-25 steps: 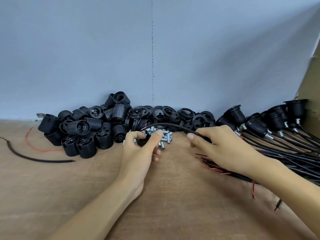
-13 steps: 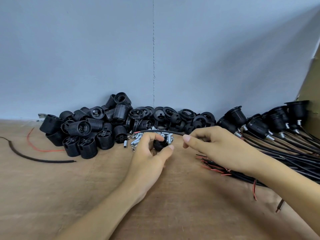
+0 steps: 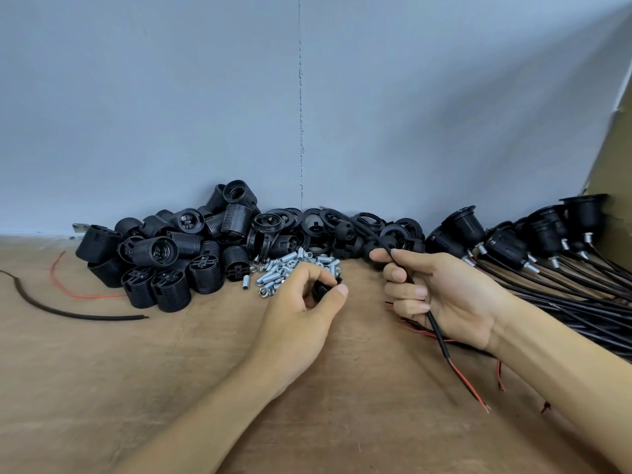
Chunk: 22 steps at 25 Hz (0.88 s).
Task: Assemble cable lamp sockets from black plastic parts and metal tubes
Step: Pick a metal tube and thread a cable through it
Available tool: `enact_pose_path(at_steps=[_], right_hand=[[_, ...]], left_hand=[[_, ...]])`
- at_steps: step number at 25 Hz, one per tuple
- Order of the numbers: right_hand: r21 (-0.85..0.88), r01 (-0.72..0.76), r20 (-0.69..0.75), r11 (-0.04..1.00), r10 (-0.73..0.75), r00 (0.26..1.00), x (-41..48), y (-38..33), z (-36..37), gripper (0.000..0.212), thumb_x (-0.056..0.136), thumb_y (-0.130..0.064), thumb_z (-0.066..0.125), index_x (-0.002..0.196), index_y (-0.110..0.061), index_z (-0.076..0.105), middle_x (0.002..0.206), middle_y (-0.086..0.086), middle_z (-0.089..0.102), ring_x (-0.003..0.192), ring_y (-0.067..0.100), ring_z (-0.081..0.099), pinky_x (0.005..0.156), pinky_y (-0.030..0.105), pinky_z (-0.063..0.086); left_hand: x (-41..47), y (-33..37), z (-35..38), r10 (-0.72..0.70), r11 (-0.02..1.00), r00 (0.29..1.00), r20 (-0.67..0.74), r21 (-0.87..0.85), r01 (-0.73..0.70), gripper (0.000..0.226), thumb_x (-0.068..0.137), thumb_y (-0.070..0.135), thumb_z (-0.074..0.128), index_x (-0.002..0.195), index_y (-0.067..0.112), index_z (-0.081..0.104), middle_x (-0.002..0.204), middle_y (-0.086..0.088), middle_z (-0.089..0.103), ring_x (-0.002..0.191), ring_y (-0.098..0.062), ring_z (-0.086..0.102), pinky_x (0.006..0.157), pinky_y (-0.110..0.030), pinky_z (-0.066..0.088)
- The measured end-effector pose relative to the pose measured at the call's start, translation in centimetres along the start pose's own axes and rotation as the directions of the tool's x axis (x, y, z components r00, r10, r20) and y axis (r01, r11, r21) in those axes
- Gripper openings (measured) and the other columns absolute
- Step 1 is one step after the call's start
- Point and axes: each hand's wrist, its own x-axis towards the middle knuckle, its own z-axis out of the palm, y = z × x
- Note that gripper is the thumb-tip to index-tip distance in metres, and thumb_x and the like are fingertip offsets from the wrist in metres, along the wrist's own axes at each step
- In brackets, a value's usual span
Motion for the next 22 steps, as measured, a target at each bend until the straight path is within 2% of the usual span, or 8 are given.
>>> enact_pose_path(at_steps=[2, 5, 8, 11, 13, 16, 20, 22], right_hand=[[-0.03, 0.009, 0.007, 1.0, -0.009, 1.0, 0.0, -0.2, -0.5, 0.027, 0.104, -0.018, 0.042, 0.119, -0.004, 0.059, 0.066, -0.002, 0.043, 0.043, 0.006, 0.026, 0.034, 0.018, 0.023], [-0.108, -0.016, 0.06, 0.994, 0.023, 0.998, -0.2, -0.8, -0.9, 0.028, 0.1, -0.014, 0.046, 0.119, -0.001, 0.061, 0.071, 0.0, 0.049, 0.046, 0.007, 0.03, 0.034, 0.018, 0.027], [-0.145, -0.077, 0.127, 0.986, 0.095, 0.987, -0.4, -1.4, -1.1, 0.017, 0.097, -0.016, 0.049, 0.095, -0.006, 0.063, 0.073, 0.002, 0.047, 0.046, 0.008, 0.032, 0.031, 0.018, 0.027], [-0.24, -0.083, 0.16, 0.967, 0.123, 0.979, -0.7, -1.4, -1.4, 0.025, 0.096, -0.032, 0.056, 0.08, -0.013, 0.059, 0.059, -0.003, 0.033, 0.036, 0.005, 0.027, 0.027, 0.017, 0.023], [-0.262, -0.053, 0.169, 0.964, 0.1, 0.98, -0.8, -1.1, -1.5, 0.024, 0.094, -0.029, 0.057, 0.087, -0.009, 0.068, 0.054, -0.004, 0.035, 0.033, 0.006, 0.03, 0.029, 0.018, 0.028], [-0.241, -0.05, 0.201, 0.969, 0.1, 0.974, -0.8, -0.9, -1.6, 0.022, 0.093, -0.021, 0.054, 0.088, -0.008, 0.071, 0.057, -0.001, 0.044, 0.035, 0.007, 0.034, 0.033, 0.02, 0.032], [-0.274, -0.065, 0.266, 0.96, 0.14, 0.954, -0.9, -1.3, -1.8, 0.024, 0.094, -0.017, 0.045, 0.08, -0.006, 0.06, 0.045, -0.001, 0.04, 0.032, 0.01, 0.032, 0.035, 0.023, 0.032], [-0.307, -0.064, 0.296, 0.95, 0.159, 0.942, -1.0, -1.4, -1.9, 0.025, 0.094, -0.016, 0.043, 0.078, -0.006, 0.059, 0.041, -0.002, 0.037, 0.031, 0.01, 0.031, 0.037, 0.023, 0.03]], left_hand=[[-0.2, 0.1, 0.0, 0.004, 1.0, 1.0, 0.006, 0.016, -0.004, 0.017, 0.093, 0.028, 0.07, 0.089, 0.042, 0.061, 0.09, 0.005, 0.068, 0.086, -0.024, 0.063, 0.076, -0.04, 0.052], [-0.2, 0.3, 0.0, -0.005, 1.0, 0.999, -0.054, -0.001, 0.005, 0.022, 0.091, 0.031, 0.074, 0.1, 0.042, 0.057, 0.092, 0.018, 0.071, 0.079, -0.012, 0.064, 0.08, -0.038, 0.055], [0.0, 0.4, -0.1, -0.002, 1.0, 0.99, -0.14, -0.008, 0.001, 0.026, 0.089, 0.032, 0.075, 0.106, 0.038, 0.055, 0.108, 0.023, 0.069, 0.068, -0.018, 0.071, 0.072, -0.041, 0.058], [0.1, 0.3, -0.4, -0.012, 0.999, 0.984, -0.175, -0.054, 0.002, 0.028, 0.088, 0.022, 0.078, 0.106, 0.033, 0.06, 0.106, 0.011, 0.072, 0.062, -0.015, 0.07, 0.062, -0.028, 0.057], [0.3, 0.0, -0.8, -0.049, 0.995, 0.983, -0.177, -0.089, 0.034, 0.031, 0.085, 0.013, 0.081, 0.105, 0.03, 0.064, 0.097, 0.007, 0.075, 0.068, -0.014, 0.073, 0.067, -0.021, 0.055], [0.5, -0.1, -1.2, -0.147, 0.978, 0.977, -0.154, -0.173, 0.119, 0.043, 0.08, 0.0, 0.082, 0.107, 0.03, 0.067, 0.098, 0.01, 0.077, 0.087, -0.008, 0.075, 0.078, -0.018, 0.051], [0.7, -0.1, -1.4, -0.176, 0.949, 0.973, -0.146, -0.287, 0.129, 0.045, 0.082, -0.011, 0.075, 0.114, 0.02, 0.066, 0.104, -0.001, 0.078, 0.099, -0.016, 0.075, 0.096, -0.033, 0.053], [0.8, -0.1, -1.4, -0.167, 0.943, 0.973, -0.157, -0.314, 0.111, 0.045, 0.083, -0.012, 0.074, 0.116, 0.017, 0.064, 0.109, -0.002, 0.077, 0.099, -0.017, 0.075, 0.098, -0.035, 0.053]])
